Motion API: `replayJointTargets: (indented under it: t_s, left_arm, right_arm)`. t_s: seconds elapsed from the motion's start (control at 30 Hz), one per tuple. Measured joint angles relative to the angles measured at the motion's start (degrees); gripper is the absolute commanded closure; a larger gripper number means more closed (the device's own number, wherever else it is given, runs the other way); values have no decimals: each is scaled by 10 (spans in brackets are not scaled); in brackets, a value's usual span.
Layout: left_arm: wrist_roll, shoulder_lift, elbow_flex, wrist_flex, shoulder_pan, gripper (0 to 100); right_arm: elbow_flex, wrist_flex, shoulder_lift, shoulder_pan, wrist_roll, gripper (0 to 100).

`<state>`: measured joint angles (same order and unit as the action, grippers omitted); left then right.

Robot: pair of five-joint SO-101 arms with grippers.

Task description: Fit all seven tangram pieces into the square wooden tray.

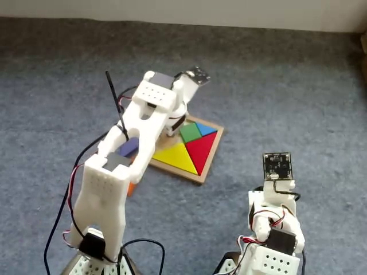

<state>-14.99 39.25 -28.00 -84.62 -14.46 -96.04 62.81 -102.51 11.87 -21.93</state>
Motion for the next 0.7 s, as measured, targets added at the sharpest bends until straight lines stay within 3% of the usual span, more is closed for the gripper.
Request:
replayJointTargets:
  t_s: [0.2, 0.47, 0.7]
  left_arm:
    - [10, 0, -1, -20, -7, 790]
    - [29, 1, -1, -18, -8, 793]
    - [29, 36, -3, 11, 37, 793]
  right_arm:
    - [0, 0, 0, 0, 0, 989]
    - [0, 0, 0, 0, 0, 989]
    - [0, 0, 0, 0, 0, 989]
